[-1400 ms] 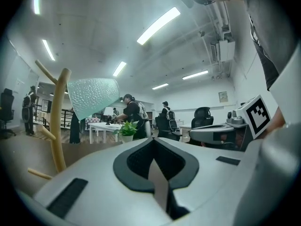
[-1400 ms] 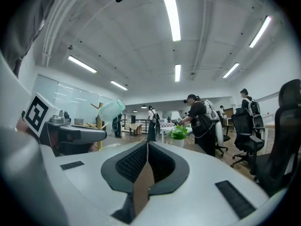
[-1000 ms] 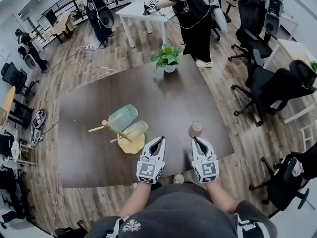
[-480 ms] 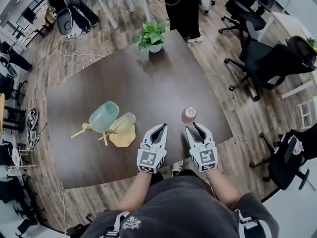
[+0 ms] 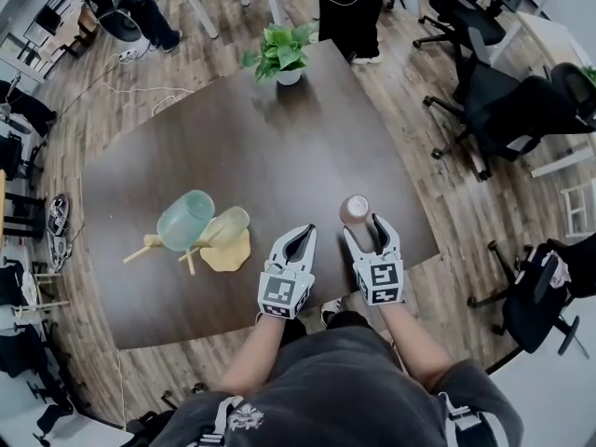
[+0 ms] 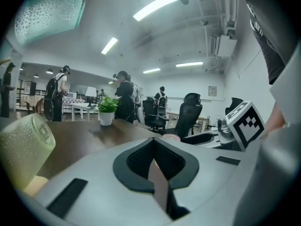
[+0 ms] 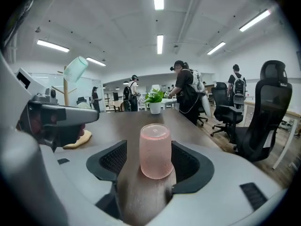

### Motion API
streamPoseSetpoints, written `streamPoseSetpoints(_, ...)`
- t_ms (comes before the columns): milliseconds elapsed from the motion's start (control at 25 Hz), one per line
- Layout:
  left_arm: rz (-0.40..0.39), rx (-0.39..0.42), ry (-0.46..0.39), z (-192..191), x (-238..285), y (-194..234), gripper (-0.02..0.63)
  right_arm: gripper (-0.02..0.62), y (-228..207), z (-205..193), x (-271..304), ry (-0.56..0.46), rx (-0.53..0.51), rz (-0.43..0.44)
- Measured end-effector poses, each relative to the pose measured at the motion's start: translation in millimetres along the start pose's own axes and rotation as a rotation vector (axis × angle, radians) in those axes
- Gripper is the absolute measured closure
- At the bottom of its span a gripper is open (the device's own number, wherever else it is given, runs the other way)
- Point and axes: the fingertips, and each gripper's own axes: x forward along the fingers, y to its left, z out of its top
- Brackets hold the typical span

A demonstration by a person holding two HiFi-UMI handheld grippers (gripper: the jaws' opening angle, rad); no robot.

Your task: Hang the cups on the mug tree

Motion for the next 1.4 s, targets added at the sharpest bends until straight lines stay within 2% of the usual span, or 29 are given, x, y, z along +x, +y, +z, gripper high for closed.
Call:
streamPoseSetpoints(320,0.035,-0.001,0.014,-3.6,0.6,13.3,0.601,0.262,-16.0,-12.7,28.9,0.057,0.017,-0.019)
streamPoseSetpoints(640,0.047,-0.008,0.040,-11.0,-7.5,12.8,0.601,0.282,-13.0,-15.0,42.4,0.080,-0.029,-0.023)
streamPoseSetpoints(1120,0.082,0.009,0.030,0.7,-40.5,10.2,0.601,0.285,1.9,14.7,14.6,-0.026,-0.052,-0.002)
streamPoseSetpoints(1280,0.084,-0.033,-0.002,12.0,-54.1,11.5,0.601,0.285,14.5,35.6,-3.0,-0.078,-0.068,-0.011)
streamPoseSetpoints(1400,0.076,-0.034,-0.025,22.1,-64.9,11.0,0.601,0.285,30.3,49.6,-17.9,-0.119,-0.086,-0.011)
